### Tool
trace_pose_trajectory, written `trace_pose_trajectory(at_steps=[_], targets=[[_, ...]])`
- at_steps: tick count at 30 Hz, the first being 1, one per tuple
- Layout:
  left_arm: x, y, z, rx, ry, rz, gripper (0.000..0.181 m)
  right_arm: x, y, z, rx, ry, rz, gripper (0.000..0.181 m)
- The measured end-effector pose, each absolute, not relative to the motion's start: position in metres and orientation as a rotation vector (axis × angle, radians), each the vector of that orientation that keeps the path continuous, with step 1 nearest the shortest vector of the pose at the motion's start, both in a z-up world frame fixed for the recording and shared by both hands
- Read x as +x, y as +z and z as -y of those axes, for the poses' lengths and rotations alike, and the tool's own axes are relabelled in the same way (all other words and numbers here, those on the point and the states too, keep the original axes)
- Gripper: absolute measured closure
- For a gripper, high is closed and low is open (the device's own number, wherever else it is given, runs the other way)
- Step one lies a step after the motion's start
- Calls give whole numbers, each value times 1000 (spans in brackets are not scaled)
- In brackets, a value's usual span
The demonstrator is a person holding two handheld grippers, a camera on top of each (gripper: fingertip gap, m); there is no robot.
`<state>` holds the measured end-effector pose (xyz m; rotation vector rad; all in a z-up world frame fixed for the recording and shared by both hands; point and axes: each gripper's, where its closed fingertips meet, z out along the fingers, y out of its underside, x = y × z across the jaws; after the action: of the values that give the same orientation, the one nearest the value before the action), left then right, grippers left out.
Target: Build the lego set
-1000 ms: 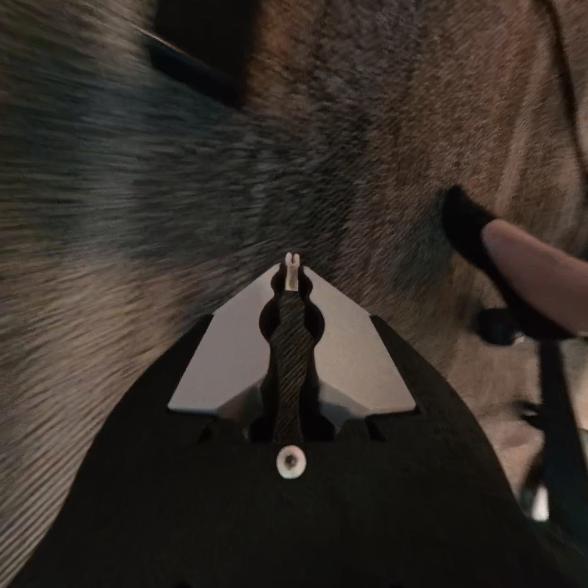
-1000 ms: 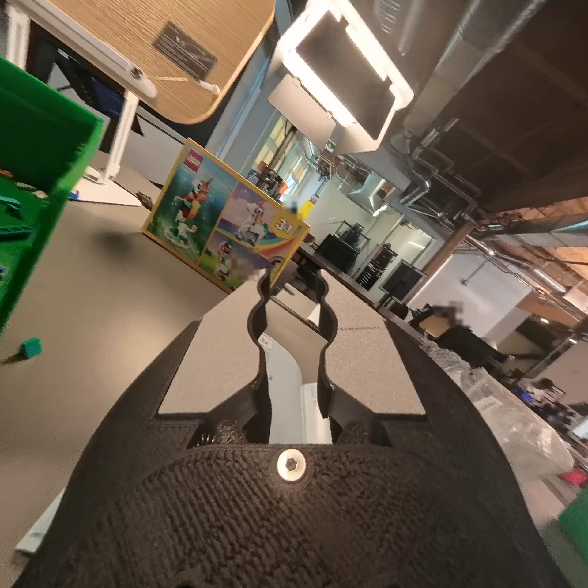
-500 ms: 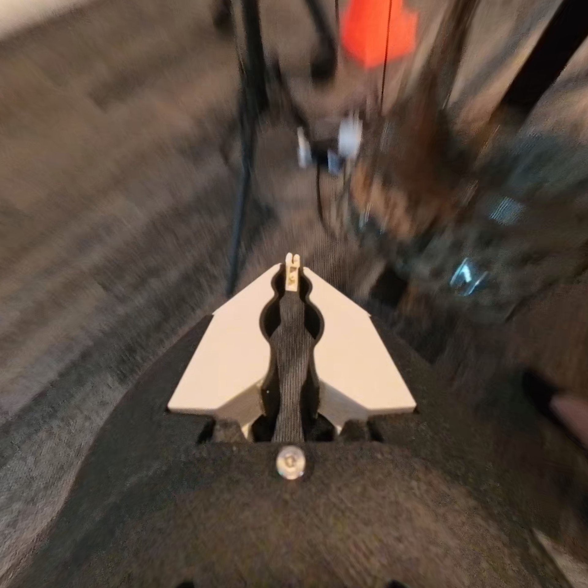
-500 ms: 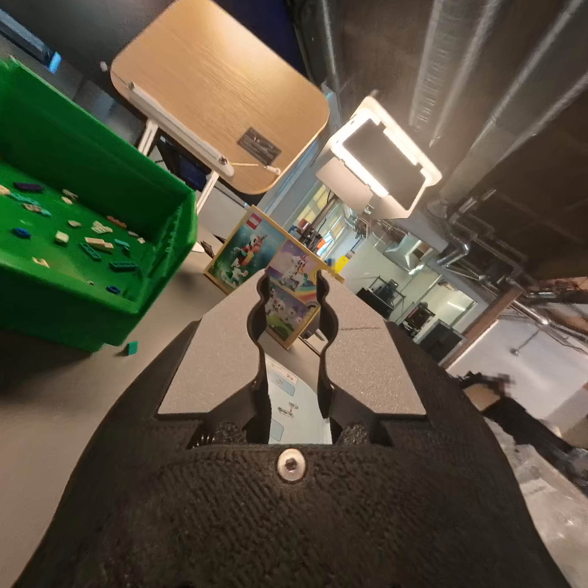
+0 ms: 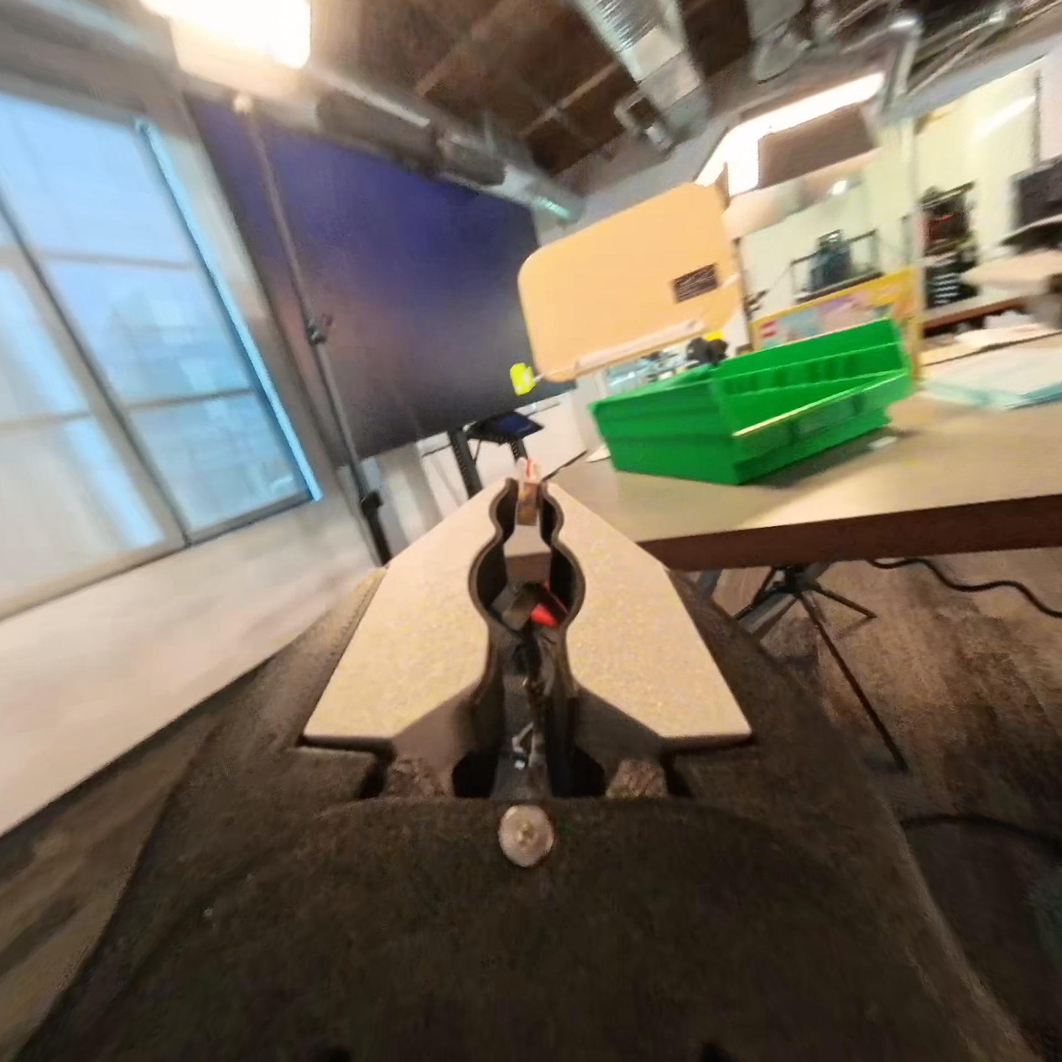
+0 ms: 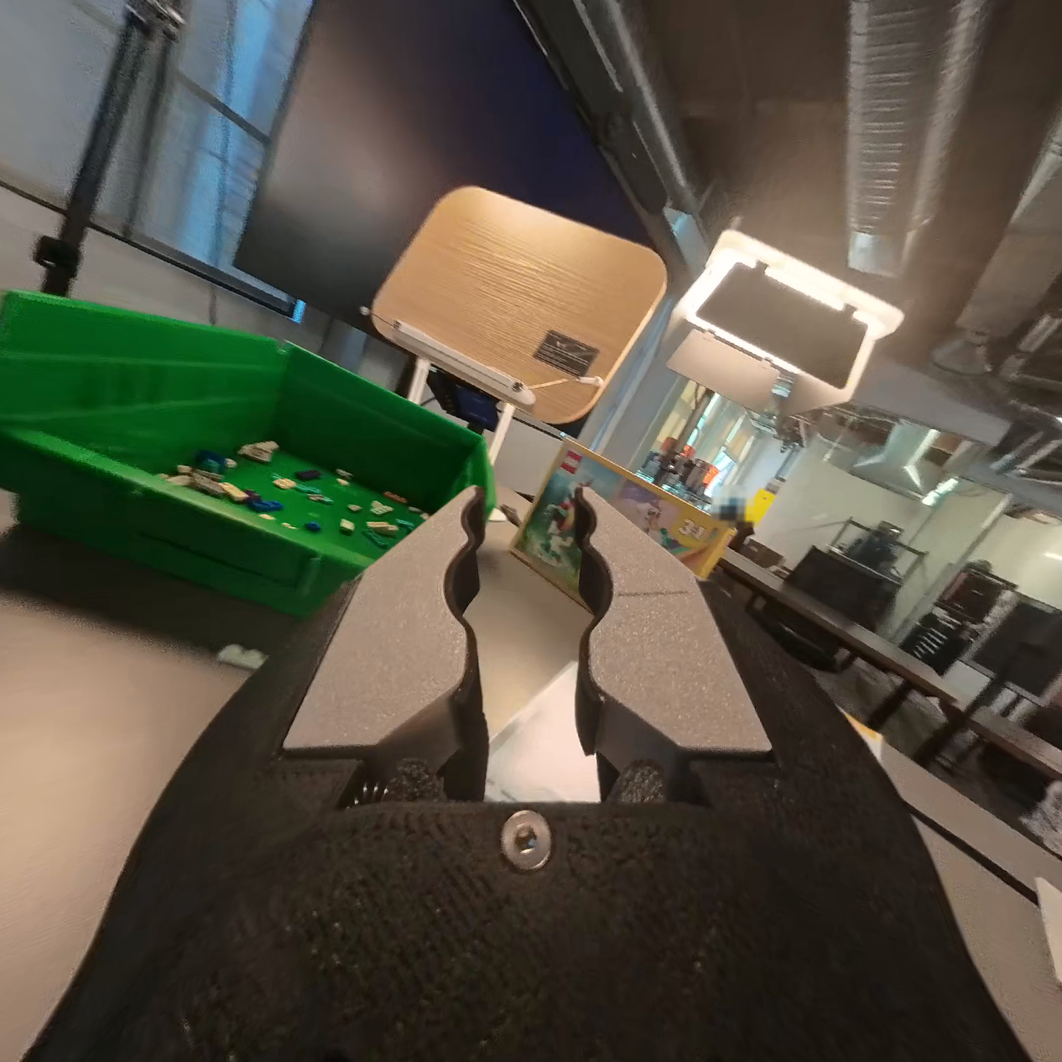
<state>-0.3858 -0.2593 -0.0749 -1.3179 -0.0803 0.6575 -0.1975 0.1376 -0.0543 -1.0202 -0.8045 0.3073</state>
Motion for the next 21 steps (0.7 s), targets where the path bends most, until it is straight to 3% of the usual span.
trace_pose_trajectory(at_steps=[4,6,10,16,21], targets=[[-316,-48,223,-1299,597,-154,174,-182,-58,-116,-1012,302,849,151],[-280,-35,197,-1273,514,-272,174,-164,-58,-117,-1068,312,799,143],[-213,-19,137,-1214,373,-545,174,-101,-25,-123,-1049,280,676,138],[-120,-29,22,-1096,302,-989,173,19,-12,-179,-1130,126,483,139],[-65,-57,-89,-1111,201,-1112,173,37,-39,-216,-1175,25,561,139]])
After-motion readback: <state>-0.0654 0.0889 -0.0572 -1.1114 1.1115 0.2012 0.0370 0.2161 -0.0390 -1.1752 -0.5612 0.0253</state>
